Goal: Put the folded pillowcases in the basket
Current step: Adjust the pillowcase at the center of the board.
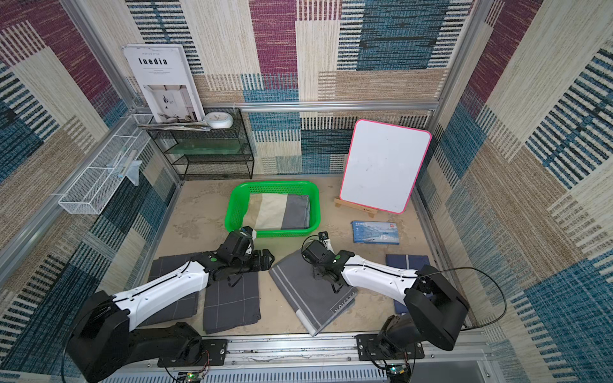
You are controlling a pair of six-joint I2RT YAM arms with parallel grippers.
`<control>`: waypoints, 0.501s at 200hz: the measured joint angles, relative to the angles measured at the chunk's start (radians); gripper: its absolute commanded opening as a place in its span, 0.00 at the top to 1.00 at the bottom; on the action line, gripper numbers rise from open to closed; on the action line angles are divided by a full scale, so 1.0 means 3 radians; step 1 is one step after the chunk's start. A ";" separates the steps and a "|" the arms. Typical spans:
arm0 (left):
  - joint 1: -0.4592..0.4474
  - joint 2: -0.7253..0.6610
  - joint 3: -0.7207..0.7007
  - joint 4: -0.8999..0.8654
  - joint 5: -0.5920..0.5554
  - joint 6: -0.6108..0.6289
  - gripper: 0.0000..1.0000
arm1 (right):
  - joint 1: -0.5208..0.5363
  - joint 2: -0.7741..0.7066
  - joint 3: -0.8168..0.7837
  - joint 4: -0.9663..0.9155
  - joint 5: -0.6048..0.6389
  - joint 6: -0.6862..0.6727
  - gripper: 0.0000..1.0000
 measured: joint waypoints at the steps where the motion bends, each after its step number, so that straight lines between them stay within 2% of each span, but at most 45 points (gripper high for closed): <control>1: -0.0006 0.0013 0.0006 0.0003 0.0000 0.0003 0.10 | -0.0001 -0.0004 -0.0005 0.0001 0.0000 0.0004 0.32; 29: -0.0210 0.0347 0.0177 0.0065 0.0014 0.0118 0.13 | -0.0009 -0.0056 -0.0128 0.0058 -0.0048 0.0111 0.32; 60: -0.0299 0.0661 0.0277 0.0113 0.0020 0.0155 0.18 | -0.0009 -0.0066 -0.0239 0.0111 -0.0118 0.0228 0.32; 100: -0.0334 0.0921 0.0337 0.0103 0.0011 0.0187 0.31 | -0.0009 -0.0108 -0.0365 0.0200 -0.0179 0.0326 0.32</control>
